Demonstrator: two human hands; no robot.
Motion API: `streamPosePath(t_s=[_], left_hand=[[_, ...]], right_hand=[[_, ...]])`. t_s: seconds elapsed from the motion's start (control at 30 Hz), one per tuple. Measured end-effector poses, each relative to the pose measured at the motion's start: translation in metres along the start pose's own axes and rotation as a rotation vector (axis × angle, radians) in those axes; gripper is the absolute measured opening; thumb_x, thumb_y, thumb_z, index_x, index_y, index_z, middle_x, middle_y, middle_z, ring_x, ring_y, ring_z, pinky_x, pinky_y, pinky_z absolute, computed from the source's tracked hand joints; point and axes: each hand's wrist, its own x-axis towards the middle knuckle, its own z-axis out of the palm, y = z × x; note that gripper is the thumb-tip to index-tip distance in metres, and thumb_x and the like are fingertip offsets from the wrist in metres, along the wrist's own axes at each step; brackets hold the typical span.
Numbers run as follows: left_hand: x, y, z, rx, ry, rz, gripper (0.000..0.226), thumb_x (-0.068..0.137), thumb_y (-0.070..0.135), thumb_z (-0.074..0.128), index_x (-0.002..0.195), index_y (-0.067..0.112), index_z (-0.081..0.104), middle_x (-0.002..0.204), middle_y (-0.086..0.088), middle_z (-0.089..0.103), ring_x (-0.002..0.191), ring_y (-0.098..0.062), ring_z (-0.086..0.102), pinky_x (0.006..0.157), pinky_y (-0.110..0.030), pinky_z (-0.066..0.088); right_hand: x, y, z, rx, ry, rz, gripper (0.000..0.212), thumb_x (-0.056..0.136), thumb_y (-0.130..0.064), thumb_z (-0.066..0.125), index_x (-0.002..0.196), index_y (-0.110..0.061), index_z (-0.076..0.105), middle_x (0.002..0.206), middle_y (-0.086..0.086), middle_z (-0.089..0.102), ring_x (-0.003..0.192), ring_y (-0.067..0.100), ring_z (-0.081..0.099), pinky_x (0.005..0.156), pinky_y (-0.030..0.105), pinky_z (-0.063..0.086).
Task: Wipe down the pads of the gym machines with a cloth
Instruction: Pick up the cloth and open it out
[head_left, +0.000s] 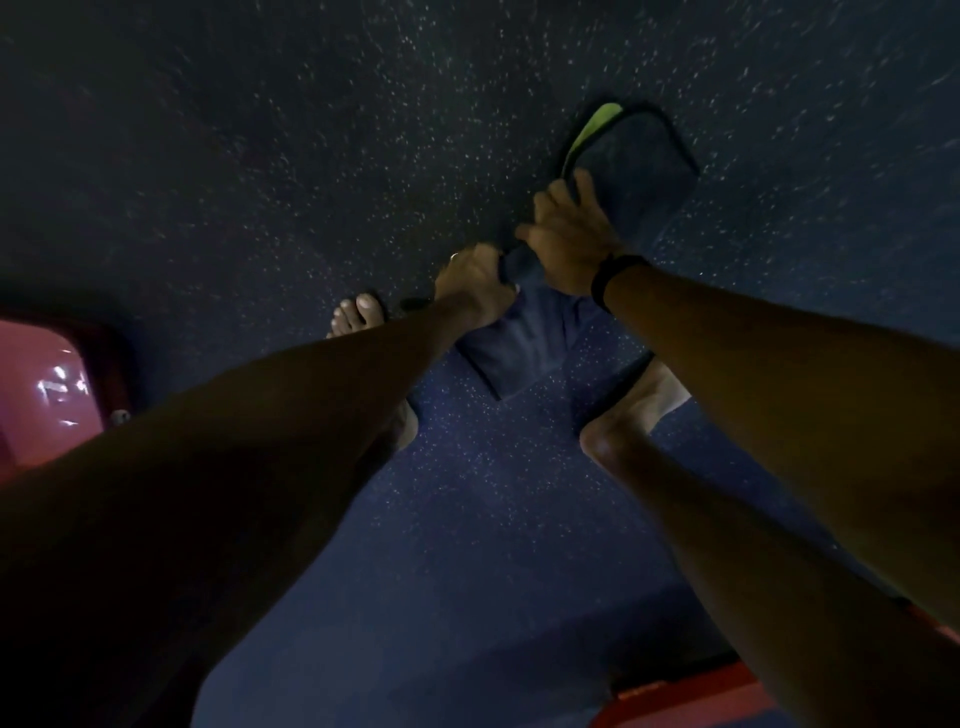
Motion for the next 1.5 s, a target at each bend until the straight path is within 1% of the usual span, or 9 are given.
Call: streamPosePath(t_s=[0.2,0.33,0.43,0.53,0.77,0.93,1.13,1.33,1.5], left_hand=[[-0.049,0.013,-0.020,0.066,-0.054,0.144,0.049,0.096,0.030,0.064,0.139,0.013,0.047,0.140,-0.016,0.048,0.131,-0.032,0.045,0.105,-0.037,0.036],[-0.097,0.028,-0.048,0.104,-0.041,0.300,0.034,0.093,0.021,0.068,0.124,0.014,0.056,0.119,-0.008,0.061,0.110,-0.025,0.058,0.080,-0.031,0.037],[-0.149,0.050,-0.093,0.123,-0.027,0.372,0.027,0.091,0.018,0.070,0.117,0.015,0.061,0.113,-0.003,0.063,0.101,-0.021,0.060,0.074,-0.027,0.035],[-0.200,0.075,-0.147,0.140,-0.010,0.429,0.023,0.089,0.016,0.073,0.110,0.017,0.063,0.112,-0.001,0.065,0.100,-0.018,0.060,0.075,-0.028,0.038],[-0.342,0.110,-0.279,0.257,0.033,0.539,0.030,0.085,0.014,0.076,0.113,0.016,0.064,0.118,-0.002,0.064,0.107,-0.020,0.059,0.081,-0.027,0.040],[-0.421,0.114,-0.344,0.313,0.081,0.570,0.029,0.085,0.017,0.076,0.112,0.015,0.064,0.111,0.000,0.065,0.100,-0.018,0.058,0.078,-0.027,0.037],[-0.466,0.108,-0.396,0.346,0.243,0.607,0.025,0.080,0.015,0.078,0.101,0.016,0.065,0.106,-0.004,0.066,0.099,-0.025,0.061,0.074,-0.031,0.040],[-0.480,0.101,-0.441,0.339,0.325,0.634,0.016,0.082,0.016,0.078,0.093,0.019,0.068,0.096,0.000,0.063,0.095,-0.025,0.063,0.074,-0.032,0.047],[-0.496,0.108,-0.457,0.350,0.386,0.707,0.008,0.086,0.019,0.075,0.094,0.016,0.074,0.098,-0.007,0.066,0.094,-0.028,0.064,0.078,-0.039,0.052]], right_hand=[[-0.043,0.000,-0.020,-0.045,0.078,0.021,0.038,0.082,-0.014,0.072,0.116,0.001,0.063,0.123,0.024,0.053,0.130,0.041,0.037,0.119,0.057,0.010],[-0.094,-0.001,-0.042,-0.030,0.108,-0.006,0.032,0.079,-0.012,0.075,0.108,-0.001,0.066,0.113,0.017,0.062,0.127,0.036,0.043,0.117,0.058,0.009],[-0.147,-0.002,-0.083,0.082,0.127,0.005,0.025,0.080,-0.009,0.075,0.103,-0.004,0.065,0.107,0.015,0.065,0.124,0.033,0.045,0.115,0.058,0.017],[-0.201,-0.008,-0.128,0.185,0.188,0.066,0.018,0.082,0.001,0.067,0.099,-0.005,0.063,0.104,0.016,0.065,0.120,0.035,0.042,0.109,0.053,0.020],[-0.332,-0.029,-0.247,0.270,0.301,0.200,0.025,0.084,-0.020,0.076,0.100,-0.008,0.062,0.102,0.013,0.066,0.113,0.033,0.053,0.108,0.051,0.018],[-0.410,-0.042,-0.310,0.260,0.462,0.262,0.024,0.078,-0.014,0.078,0.092,-0.012,0.059,0.091,0.010,0.065,0.097,0.032,0.056,0.096,0.047,0.025],[-0.465,-0.058,-0.361,0.295,0.609,0.419,0.015,0.086,-0.014,0.073,0.091,-0.014,0.059,0.087,0.007,0.065,0.079,0.032,0.060,0.083,0.039,0.025],[-0.514,-0.069,-0.384,0.475,0.683,0.592,0.016,0.090,-0.014,0.070,0.097,-0.006,0.058,0.100,0.016,0.063,0.089,0.038,0.059,0.072,0.037,0.033],[-0.553,-0.091,-0.386,0.584,0.778,0.730,0.014,0.091,-0.007,0.067,0.089,-0.007,0.053,0.092,0.010,0.054,0.082,0.033,0.055,0.064,0.035,0.035]])
